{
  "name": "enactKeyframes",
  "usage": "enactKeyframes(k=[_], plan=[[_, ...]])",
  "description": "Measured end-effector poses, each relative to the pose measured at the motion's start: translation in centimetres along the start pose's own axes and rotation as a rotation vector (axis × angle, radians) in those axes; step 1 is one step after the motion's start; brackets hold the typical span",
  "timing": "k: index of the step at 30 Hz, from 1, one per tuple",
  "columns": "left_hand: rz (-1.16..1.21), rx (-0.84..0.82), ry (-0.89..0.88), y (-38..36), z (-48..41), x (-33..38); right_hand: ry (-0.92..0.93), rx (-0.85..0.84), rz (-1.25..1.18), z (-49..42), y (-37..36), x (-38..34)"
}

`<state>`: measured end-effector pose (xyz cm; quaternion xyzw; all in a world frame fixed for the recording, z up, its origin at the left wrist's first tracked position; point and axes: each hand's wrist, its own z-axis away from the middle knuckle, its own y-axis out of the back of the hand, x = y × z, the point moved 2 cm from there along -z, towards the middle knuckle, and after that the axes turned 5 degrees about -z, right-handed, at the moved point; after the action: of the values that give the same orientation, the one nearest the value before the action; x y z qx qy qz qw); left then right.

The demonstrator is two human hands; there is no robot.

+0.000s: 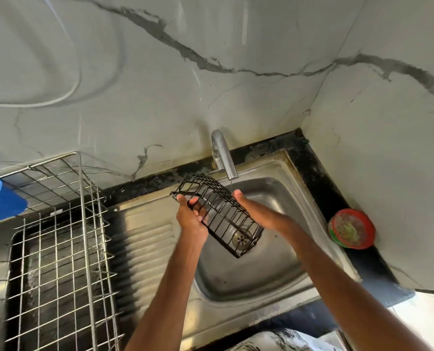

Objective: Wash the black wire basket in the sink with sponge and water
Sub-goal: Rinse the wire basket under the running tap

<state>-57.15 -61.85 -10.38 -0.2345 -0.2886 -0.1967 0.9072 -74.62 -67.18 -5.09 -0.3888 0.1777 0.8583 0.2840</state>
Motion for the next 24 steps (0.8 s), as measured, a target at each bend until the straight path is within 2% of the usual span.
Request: enactKeyframes(k=[3, 5, 8, 11, 14, 18, 21, 24], plan=[[0.039, 0.084, -0.005, -0.4, 0.3, -0.5, -0.142, 0.053, 0.143, -2.9, 1.8, -2.1], [0.048, 0.108, -0.008, -0.9, 0.2, -0.5, -0.124, -0.028, 0.241, -4.4, 1.3, -4.0], [0.07, 0.15, -0.025, -1.4, 0.3, -0.2, -0.041, -0.128, 0.312, -5.9, 0.3, -5.5], [0.061, 0.192, -0.04, -1.0, 0.2, 0.0, 0.155, -0.186, 0.36, -5.2, -1.0, -4.1], [0.059, 0.236, -0.072, -0.3, 0.0, -0.2, 0.318, -0.094, 0.558, -2.7, -1.8, -1.9], [0.022, 0.31, -0.113, -0.4, 0.4, -0.4, 0.375, 0.091, 0.752, 1.3, -1.8, 1.3], [0.009, 0.333, -0.121, -1.1, 0.8, -0.7, 0.331, 0.176, 0.663, 2.9, -0.9, 3.5], [0.007, 0.345, -0.108, -1.9, 0.9, -0.7, 0.25, 0.178, 0.328, 2.4, 0.6, 4.1]])
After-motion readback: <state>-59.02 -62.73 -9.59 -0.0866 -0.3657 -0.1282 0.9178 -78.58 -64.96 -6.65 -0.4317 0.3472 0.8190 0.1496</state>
